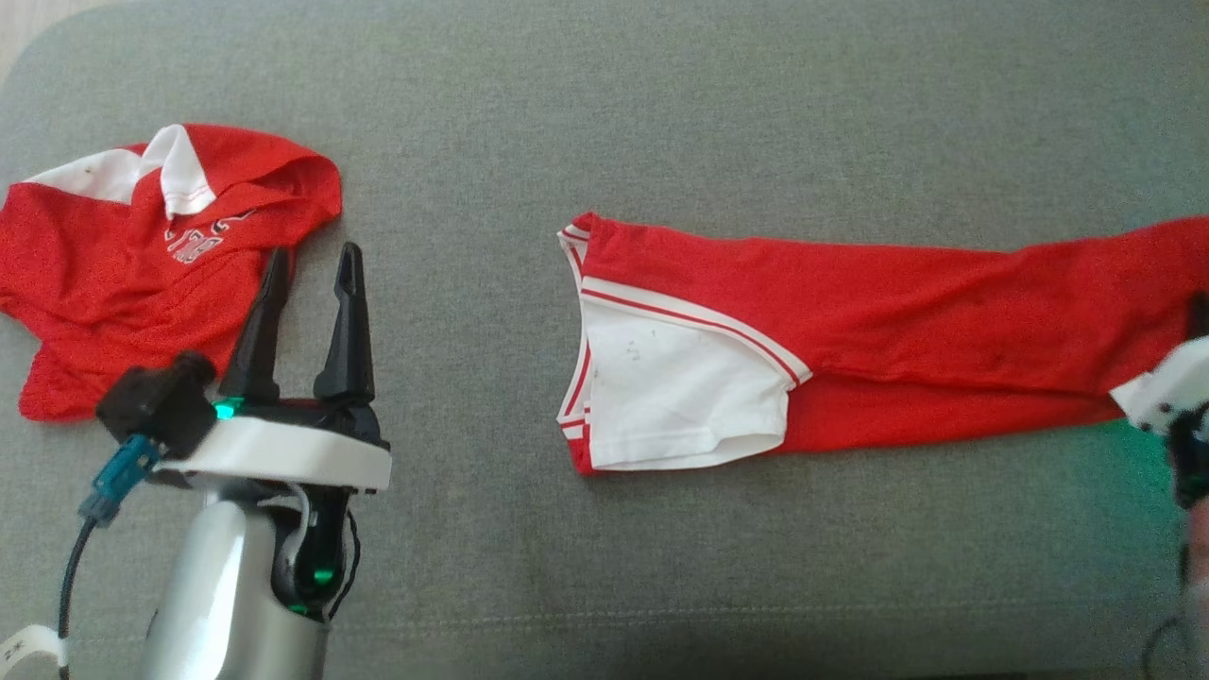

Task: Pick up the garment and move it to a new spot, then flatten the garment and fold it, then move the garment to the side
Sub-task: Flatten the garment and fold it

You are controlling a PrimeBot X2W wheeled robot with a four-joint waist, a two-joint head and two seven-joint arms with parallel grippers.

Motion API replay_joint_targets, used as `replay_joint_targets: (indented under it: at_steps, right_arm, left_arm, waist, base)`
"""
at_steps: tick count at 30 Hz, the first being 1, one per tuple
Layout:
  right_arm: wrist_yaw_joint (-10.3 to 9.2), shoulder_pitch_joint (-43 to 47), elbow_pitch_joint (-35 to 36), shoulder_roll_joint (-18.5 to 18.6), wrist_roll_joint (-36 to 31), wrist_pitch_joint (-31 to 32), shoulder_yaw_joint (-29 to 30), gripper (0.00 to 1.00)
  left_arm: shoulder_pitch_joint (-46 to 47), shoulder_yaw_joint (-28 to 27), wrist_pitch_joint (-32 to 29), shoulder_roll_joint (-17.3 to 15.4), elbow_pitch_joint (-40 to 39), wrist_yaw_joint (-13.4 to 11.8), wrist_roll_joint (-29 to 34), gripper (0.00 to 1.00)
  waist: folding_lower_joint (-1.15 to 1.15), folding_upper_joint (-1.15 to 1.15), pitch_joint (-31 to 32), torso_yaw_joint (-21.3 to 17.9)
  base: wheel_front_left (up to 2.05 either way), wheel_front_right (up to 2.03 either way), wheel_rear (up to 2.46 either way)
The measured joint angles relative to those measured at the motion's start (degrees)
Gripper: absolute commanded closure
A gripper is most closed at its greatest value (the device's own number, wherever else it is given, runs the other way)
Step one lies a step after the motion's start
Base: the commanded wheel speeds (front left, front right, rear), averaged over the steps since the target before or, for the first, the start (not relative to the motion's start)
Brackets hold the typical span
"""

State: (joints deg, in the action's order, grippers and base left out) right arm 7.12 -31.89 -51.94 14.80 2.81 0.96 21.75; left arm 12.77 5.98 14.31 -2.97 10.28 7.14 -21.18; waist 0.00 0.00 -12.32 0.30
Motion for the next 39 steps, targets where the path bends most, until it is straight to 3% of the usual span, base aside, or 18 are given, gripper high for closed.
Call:
replay_joint_targets:
  at_steps: [10,19,22,30,34,39]
  right_arm:
    - [0.00,-0.19,4.23,-6.16,1.38,0.78,-4.01,1.00]
    - [0.00,3.81,15.79,-11.03,11.61,5.79,-14.32,1.00]
    - [-0.01,5.64,20.75,-11.26,16.68,7.78,-19.54,1.00]
    - [-0.01,9.80,30.77,-11.37,37.61,7.75,-38.01,1.00]
    - [-0.01,9.82,30.58,-11.37,42.69,5.06,-46.74,1.00]
    - [-0.01,7.95,25.21,-11.25,48.45,-0.18,-53.55,1.00]
  left_arm:
    - [-1.30,0.25,0.00,0.07,1.13,0.00,-0.16,0.00]
    - [-3.23,0.13,0.00,0.20,1.08,0.00,-0.16,0.00]
    - [-3.28,0.15,0.00,0.23,1.05,0.00,-0.18,0.00]
    - [-3.26,0.46,0.00,0.33,0.92,0.00,-0.19,0.00]
    - [-3.22,0.47,0.00,0.43,1.08,0.00,-0.77,0.00]
    - [-3.09,0.82,0.00,0.46,1.11,0.00,-1.77,0.00]
  waist:
    - [0.00,0.00,2.94,-0.26]
    - [0.00,0.00,5.75,-1.37]
    - [0.00,0.00,5.90,-1.59]
    - [0.00,0.00,4.57,-1.43]
    - [0.00,0.00,3.87,-0.96]
    - [0.00,0.00,3.40,0.69]
  base:
    - [0.00,0.00,0.00]
    - [0.00,0.00,0.00]
    - [0.00,0.00,0.00]
    - [0.00,0.00,0.00]
    - [0.00,0.00,0.00]
    - [0.00,0.00,0.00]
